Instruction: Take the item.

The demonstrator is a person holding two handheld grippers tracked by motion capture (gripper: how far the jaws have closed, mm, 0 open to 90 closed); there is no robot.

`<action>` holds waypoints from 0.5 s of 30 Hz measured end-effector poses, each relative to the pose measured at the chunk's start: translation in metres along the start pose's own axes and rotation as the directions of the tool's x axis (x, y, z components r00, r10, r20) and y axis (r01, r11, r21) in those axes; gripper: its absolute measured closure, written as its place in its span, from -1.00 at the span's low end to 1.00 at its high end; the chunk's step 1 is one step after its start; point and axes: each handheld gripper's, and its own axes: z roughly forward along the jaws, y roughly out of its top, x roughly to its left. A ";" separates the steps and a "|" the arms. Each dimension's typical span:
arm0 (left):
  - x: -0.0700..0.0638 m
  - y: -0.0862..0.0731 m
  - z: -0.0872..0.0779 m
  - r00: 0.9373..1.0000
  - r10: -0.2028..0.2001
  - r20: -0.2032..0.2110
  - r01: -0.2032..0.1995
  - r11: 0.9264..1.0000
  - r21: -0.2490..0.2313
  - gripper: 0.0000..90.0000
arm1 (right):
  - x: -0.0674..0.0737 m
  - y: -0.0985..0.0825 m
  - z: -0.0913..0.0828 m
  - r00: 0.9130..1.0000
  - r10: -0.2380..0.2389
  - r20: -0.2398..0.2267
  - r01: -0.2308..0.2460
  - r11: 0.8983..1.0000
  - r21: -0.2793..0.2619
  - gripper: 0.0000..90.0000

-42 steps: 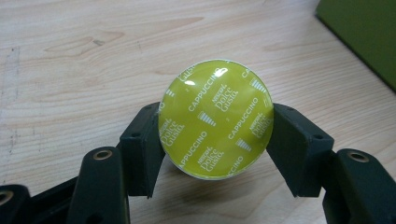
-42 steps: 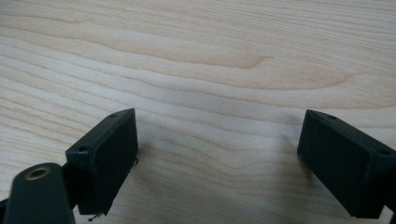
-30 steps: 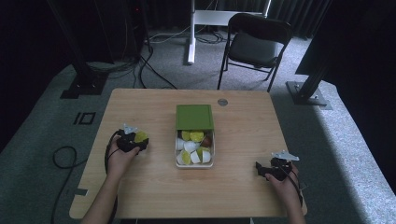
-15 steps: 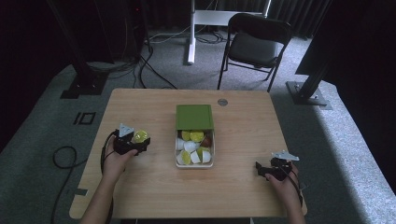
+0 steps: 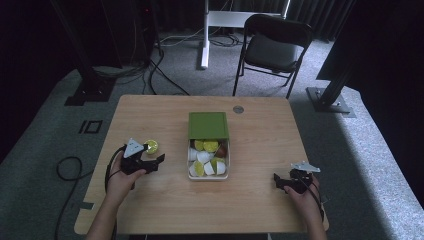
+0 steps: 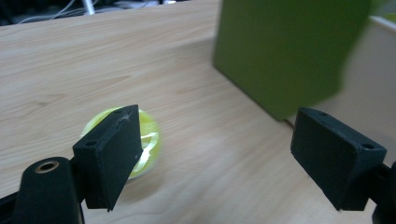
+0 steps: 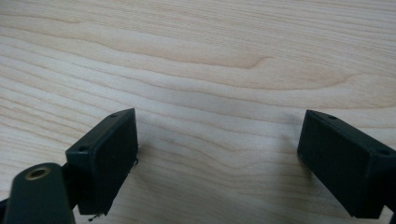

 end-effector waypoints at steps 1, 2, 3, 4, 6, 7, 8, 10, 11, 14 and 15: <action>-0.003 -0.001 -0.001 1.000 0.025 0.010 -0.025 1.000 0.000 -0.61 | 0.000 0.000 0.000 1.000 0.000 0.000 0.000 1.000 0.000 -0.73; -0.006 -0.003 -0.001 0.998 0.053 0.017 -0.053 0.999 0.001 -0.61 | 0.000 0.000 0.000 1.000 0.000 0.000 0.000 1.000 0.000 -0.73; -0.008 -0.004 -0.002 0.997 0.076 0.024 -0.076 0.997 0.001 -0.61 | 0.000 0.000 0.000 1.000 0.000 0.000 0.000 1.000 0.000 -0.73; -0.012 -0.006 -0.002 0.994 0.097 0.044 -0.097 0.995 -0.005 -0.61 | 0.000 0.000 0.000 1.000 0.000 0.000 0.000 1.000 0.000 -0.73; -0.016 -0.009 -0.003 0.992 0.102 0.074 -0.102 0.995 -0.008 -0.61 | 0.000 0.000 0.000 1.000 0.000 0.000 0.000 1.000 0.000 -0.73; -0.018 -0.010 -0.004 0.990 0.109 0.087 -0.109 0.994 -0.011 -0.61 | 0.000 0.000 0.000 1.000 0.000 0.000 0.000 1.000 0.000 -0.73; -0.020 -0.012 -0.005 0.988 0.119 0.100 -0.119 0.993 -0.007 -0.61 | 0.000 0.000 0.000 1.000 0.000 0.000 0.000 1.000 0.000 -0.73; -0.023 -0.014 -0.007 0.980 0.153 0.126 -0.153 0.988 -0.011 -0.61 | 0.000 0.000 0.000 1.000 0.000 0.000 0.000 1.000 0.000 -0.73; -0.025 -0.015 -0.008 0.974 0.171 0.150 -0.172 0.985 -0.006 -0.61 | 0.000 0.000 0.000 1.000 0.000 0.000 0.000 1.000 0.000 -0.73; -0.030 -0.018 -0.009 0.963 0.203 0.178 -0.207 0.978 0.006 -0.61 | 0.000 0.000 0.000 1.000 0.001 0.000 -0.001 1.000 0.000 -0.73; -0.030 -0.018 -0.009 0.963 0.203 0.178 -0.207 0.978 0.006 -0.61 | 0.000 0.000 0.000 1.000 0.001 0.000 -0.001 1.000 0.000 -0.73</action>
